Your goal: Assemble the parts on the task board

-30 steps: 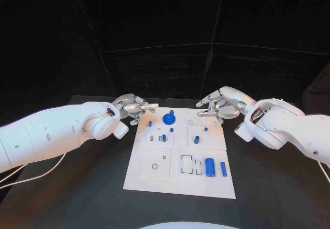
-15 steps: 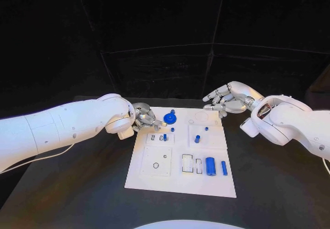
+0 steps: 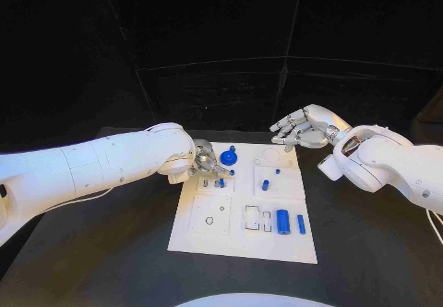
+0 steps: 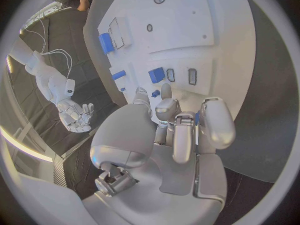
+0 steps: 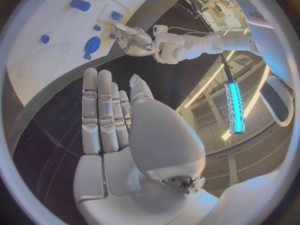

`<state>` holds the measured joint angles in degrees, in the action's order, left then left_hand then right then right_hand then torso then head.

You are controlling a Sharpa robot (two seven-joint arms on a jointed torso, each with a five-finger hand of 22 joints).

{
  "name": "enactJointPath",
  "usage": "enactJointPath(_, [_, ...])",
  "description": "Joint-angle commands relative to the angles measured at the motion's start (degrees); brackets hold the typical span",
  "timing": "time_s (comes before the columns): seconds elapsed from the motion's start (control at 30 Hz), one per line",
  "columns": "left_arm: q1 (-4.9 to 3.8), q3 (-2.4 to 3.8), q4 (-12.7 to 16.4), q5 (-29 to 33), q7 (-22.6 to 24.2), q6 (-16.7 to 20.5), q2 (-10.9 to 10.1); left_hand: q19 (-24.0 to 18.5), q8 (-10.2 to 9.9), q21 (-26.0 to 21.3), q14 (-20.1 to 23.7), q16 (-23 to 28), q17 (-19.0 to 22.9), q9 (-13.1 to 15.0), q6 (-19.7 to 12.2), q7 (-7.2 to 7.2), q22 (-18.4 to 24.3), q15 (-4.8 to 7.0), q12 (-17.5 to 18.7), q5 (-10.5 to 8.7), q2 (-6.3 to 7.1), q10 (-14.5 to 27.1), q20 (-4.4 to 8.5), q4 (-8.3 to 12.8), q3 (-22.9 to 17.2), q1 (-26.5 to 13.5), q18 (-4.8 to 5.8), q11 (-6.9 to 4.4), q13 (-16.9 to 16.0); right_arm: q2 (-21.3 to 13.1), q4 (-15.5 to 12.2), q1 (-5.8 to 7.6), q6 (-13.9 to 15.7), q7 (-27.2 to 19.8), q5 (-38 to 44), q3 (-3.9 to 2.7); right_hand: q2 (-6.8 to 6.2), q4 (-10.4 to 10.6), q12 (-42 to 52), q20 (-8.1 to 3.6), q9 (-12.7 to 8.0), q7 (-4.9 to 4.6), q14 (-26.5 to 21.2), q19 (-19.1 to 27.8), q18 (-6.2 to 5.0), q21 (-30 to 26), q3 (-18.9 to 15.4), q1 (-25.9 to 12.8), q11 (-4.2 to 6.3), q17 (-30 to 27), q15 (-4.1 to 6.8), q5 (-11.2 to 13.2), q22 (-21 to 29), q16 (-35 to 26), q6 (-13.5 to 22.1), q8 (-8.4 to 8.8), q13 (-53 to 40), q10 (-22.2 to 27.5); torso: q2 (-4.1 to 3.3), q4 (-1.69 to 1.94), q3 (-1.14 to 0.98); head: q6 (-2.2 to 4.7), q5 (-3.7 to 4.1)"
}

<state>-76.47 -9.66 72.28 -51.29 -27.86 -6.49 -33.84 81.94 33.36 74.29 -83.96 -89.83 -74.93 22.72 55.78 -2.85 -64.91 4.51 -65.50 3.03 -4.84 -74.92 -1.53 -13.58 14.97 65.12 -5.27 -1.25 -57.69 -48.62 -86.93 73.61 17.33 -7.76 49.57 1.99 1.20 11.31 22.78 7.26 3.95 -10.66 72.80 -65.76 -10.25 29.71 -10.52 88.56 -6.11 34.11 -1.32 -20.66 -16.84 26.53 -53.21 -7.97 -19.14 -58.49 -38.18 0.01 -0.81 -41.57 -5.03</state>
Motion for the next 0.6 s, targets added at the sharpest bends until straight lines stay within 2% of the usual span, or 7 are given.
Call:
enactJointPath(0.03, [-0.21, -0.09, -0.3, -1.3, -1.2, -2.5, 0.7, 0.4, 0.4, 0.5, -6.0, -0.2, -15.1, 0.3, -0.3, 0.1, -0.6, 0.39, -0.5, -0.25, 0.57, -0.6, 0.24, -0.4, 0.5, -0.3, 0.62, -0.13, -0.4, 0.2, 0.1, 0.15, 1.3, -1.2, -0.6, -0.03, -0.06, 0.4, -0.5, -0.12, -0.1, 0.03, 0.5, -0.6, -0.24, -0.6, -0.1, 1.0, 0.1, 0.0, -0.1, -0.5, 0.3, -0.6, 0.4, -0.34, 0.9, -0.5, -0.1, 0.05, 0.06, -0.16, 0.07])
enactJointPath(0.17, [-0.31, -0.22, -0.6, -1.4, -1.3, -3.6, 1.3, 0.5, 0.7, 0.9, -6.0, -0.2, -15.1, 0.5, -0.4, 0.16, -1.2, 0.44, -0.8, -0.27, 0.68, -0.7, 0.26, -0.7, 0.9, -0.5, 0.71, -0.17, -0.8, 0.4, 0.2, 0.15, 1.3, -1.2, -0.3, -0.03, -0.19, 0.5, -0.9, -0.12, -0.1, -0.01, 0.6, -0.9, -0.23, -1.1, 0.0, 1.3, 0.07, 0.0, -0.12, -0.7, 0.7, -1.2, 0.5, -0.48, 2.0, -0.8, -0.07, -0.07, 0.13, -0.35, 0.05])
enactJointPath(0.33, [-0.38, -0.34, -1.3, -2.6, -2.0, -4.6, 1.9, 0.6, 0.9, 1.2, -6.0, -0.2, -15.1, 0.8, -0.4, 0.23, -1.5, 0.48, -1.1, -0.26, 0.57, -0.9, 0.29, -0.8, 0.9, -0.2, 0.76, -0.22, -1.1, 0.5, 0.1, 0.14, 1.1, -1.2, 0.7, -0.03, -0.26, 0.5, -1.0, -0.14, -0.1, -0.03, 0.7, -1.0, -0.23, -1.5, 0.1, 1.6, 0.05, 0.0, -0.12, -0.8, 0.9, -1.5, 0.6, -0.58, 2.6, -0.9, -0.03, 0.08, 0.14, -0.58, 0.1])
enactJointPath(0.6, [-0.41, -0.39, -1.7, -3.3, -3.4, -5.8, 2.2, 0.6, 1.5, 1.6, -6.0, -0.2, -15.1, 1.2, -0.3, 0.36, -2.1, 0.55, -1.3, -0.26, 0.69, -1.0, 0.34, -0.8, 1.1, 0.0, 0.85, -0.32, -1.4, 0.7, 0.0, 0.14, 0.9, -1.1, 1.1, -0.03, -0.33, 0.6, -1.3, -0.16, -0.1, -0.06, 0.8, -1.2, -0.22, -1.8, 0.2, 1.9, 0.03, 0.1, -0.12, -0.9, 1.2, -1.9, 0.7, -0.7, 3.3, -1.0, 0.0, 0.06, 0.14, -0.82, 0.04])
